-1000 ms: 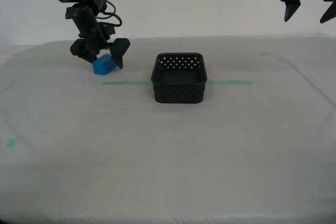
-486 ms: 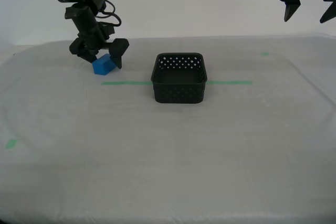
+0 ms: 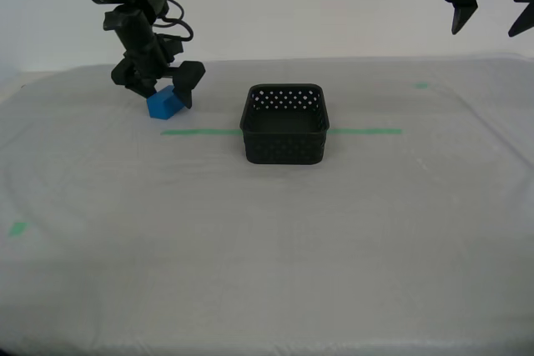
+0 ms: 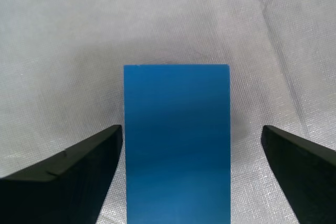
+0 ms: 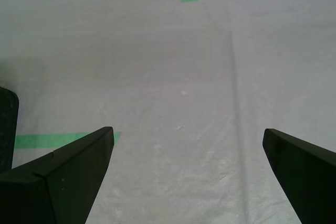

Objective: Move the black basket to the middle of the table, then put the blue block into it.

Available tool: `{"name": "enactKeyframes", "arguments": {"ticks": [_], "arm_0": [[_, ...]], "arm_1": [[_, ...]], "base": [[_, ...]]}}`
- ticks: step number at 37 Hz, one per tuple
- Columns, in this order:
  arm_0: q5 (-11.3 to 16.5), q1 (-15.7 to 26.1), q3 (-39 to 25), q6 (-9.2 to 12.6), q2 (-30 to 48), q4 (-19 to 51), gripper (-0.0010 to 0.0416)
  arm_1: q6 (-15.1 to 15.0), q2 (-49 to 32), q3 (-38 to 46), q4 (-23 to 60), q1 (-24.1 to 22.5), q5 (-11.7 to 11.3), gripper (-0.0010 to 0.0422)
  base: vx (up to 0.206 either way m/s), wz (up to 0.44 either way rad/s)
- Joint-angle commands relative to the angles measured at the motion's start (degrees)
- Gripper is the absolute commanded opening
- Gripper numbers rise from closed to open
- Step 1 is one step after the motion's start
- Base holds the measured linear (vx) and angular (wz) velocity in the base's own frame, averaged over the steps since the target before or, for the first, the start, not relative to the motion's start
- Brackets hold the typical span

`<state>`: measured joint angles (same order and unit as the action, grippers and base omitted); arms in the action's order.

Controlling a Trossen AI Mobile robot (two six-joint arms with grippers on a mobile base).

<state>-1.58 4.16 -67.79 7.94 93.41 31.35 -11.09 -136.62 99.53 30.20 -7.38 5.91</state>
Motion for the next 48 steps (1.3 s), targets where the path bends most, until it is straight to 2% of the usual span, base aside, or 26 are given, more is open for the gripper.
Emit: {"name": "enactKeyframes", "arguments": {"ticks": [1, 8, 19, 23, 31, 37, 48], "arm_0": [[0.04, 0.02, -0.02, -0.04, -0.04, -0.07, 0.0399], [0.04, 0.00, -0.02, -0.04, -0.04, -0.07, 0.0398], [0.04, 0.00, -0.02, -0.04, -0.04, -0.07, 0.0399], [0.04, 0.02, -0.02, -0.04, -0.04, -0.07, 0.0399], [0.04, 0.00, -0.02, -0.04, -0.04, -0.07, 0.0399], [0.04, 0.00, -0.02, -0.04, -0.04, -0.07, 0.0398], [0.04, 0.00, -0.02, -0.04, -0.04, -0.07, 0.0399]], "arm_1": [[-0.28, 0.02, 0.00, -0.17, -0.02, 0.00, 0.0324], [-0.33, 0.02, 0.00, -0.35, -0.07, 0.00, 0.0257], [-0.33, 0.02, 0.00, -0.72, -0.07, -1.27, 0.0148], [-0.33, 0.02, 0.00, -0.76, -0.07, -2.27, 0.0102], [0.00, 0.02, 0.00, -0.76, -0.11, -2.27, -0.0002], [2.64, 0.02, 0.00, -0.48, -0.11, -2.27, 0.0005], [3.02, 0.13, 0.00, -0.07, -0.17, -2.27, -0.0001]], "base": [[0.000, 0.000], [0.000, 0.000], [0.000, 0.000], [0.000, 0.000], [0.000, 0.000], [0.000, 0.000], [0.000, 0.000]]}}
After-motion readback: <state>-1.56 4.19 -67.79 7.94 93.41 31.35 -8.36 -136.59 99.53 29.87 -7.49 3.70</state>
